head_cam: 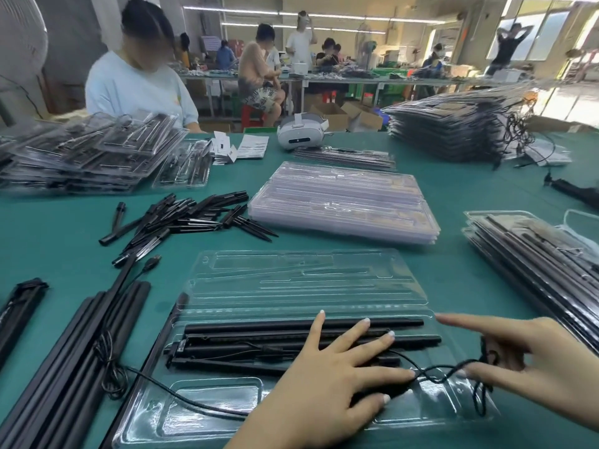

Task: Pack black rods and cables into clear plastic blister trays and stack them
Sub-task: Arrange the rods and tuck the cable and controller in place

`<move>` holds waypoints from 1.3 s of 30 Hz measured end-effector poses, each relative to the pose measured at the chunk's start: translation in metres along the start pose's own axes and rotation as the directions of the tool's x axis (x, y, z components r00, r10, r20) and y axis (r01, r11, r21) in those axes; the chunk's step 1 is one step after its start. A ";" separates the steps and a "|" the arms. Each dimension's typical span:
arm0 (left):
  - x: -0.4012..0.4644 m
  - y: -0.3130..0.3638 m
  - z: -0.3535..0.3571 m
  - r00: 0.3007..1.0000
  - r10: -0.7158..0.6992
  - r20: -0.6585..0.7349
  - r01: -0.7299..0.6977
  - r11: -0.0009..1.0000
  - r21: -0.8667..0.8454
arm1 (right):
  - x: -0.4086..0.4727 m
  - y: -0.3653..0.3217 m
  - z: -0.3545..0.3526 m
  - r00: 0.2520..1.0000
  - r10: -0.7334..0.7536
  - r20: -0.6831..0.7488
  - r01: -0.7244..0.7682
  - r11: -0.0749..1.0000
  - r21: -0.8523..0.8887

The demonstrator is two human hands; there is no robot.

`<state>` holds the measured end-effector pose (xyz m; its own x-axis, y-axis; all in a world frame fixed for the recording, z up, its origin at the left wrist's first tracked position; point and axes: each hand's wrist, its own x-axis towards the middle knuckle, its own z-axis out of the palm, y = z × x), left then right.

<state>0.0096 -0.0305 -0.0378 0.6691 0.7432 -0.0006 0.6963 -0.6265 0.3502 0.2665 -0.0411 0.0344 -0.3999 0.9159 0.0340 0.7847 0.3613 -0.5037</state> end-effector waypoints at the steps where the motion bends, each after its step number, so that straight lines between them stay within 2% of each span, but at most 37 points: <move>1: 0.000 0.000 0.000 1.000 0.002 0.004 -0.002 1.000 0.004 | 0.000 -0.003 0.004 1.000 0.002 -0.010 -0.001 0.995 0.103; 3: 0.000 0.000 0.000 1.000 0.006 0.007 -0.006 1.000 0.011 | 0.003 -0.003 0.014 1.000 0.029 0.002 -0.028 0.946 0.322; 6: 0.000 0.000 0.000 1.000 0.009 0.000 -0.009 1.000 0.016 | 0.011 -0.002 0.019 0.987 0.101 0.122 -0.152 0.824 0.546; 9: 0.000 -0.001 0.001 1.000 0.011 0.000 -0.011 1.000 0.011 | 0.020 0.006 0.022 0.937 0.240 0.252 -0.348 0.652 0.674; 12: 0.001 -0.002 0.001 1.000 0.012 -0.002 -0.012 1.000 0.003 | 0.023 0.021 0.025 0.890 0.299 0.344 -0.450 0.455 0.769; 18: 0.000 0.000 0.000 1.000 0.021 -0.018 -0.021 1.000 0.011 | 0.021 0.041 0.030 0.866 0.185 0.464 -0.493 0.162 0.855; 20: 0.000 0.000 0.000 1.000 0.021 -0.018 -0.021 1.000 0.020 | 0.019 0.041 0.032 0.877 0.204 0.435 -0.458 0.077 0.886; 21: 0.000 0.001 0.000 1.000 0.020 -0.017 -0.020 1.000 0.022 | 0.019 0.042 0.034 0.887 0.261 0.380 -0.410 0.070 0.909; 22: 0.000 0.001 0.001 1.000 0.020 -0.013 -0.020 1.000 0.024 | 0.019 0.041 0.036 0.895 0.338 0.290 -0.344 0.111 0.932; 24: 0.000 0.001 0.001 1.000 0.027 -0.007 -0.027 0.999 0.032 | 0.020 0.039 0.043 0.894 0.445 0.049 -0.182 0.261 0.948; 26: 0.000 0.001 0.001 0.999 0.046 -0.003 -0.045 0.998 0.048 | 0.019 0.035 0.051 0.879 0.458 -0.134 -0.052 0.371 0.927; 28: 0.000 0.002 0.000 0.998 0.070 0.003 -0.070 0.995 0.065 | 0.018 0.032 0.057 0.860 0.443 -0.254 0.013 0.479 0.878; 32: 0.000 0.003 -0.001 0.997 0.076 0.021 -0.077 0.996 0.045 | 0.017 0.023 0.057 0.881 0.324 -0.345 0.062 0.644 0.763; 36: 0.000 0.002 -0.001 0.997 0.075 0.021 -0.076 0.997 0.019 | 0.015 0.015 0.044 0.878 0.254 -0.406 0.011 0.836 0.548; 39: 0.000 0.002 -0.001 0.996 0.092 0.021 -0.092 0.996 0.017 | 0.014 0.010 0.034 0.870 0.275 -0.409 -0.036 0.862 0.505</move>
<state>0.0106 -0.0317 -0.0358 0.7355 0.6774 0.0124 0.6359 -0.6965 0.3324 0.2527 -0.0310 0.0007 0.0617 0.9679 0.2438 0.4516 0.1907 -0.8716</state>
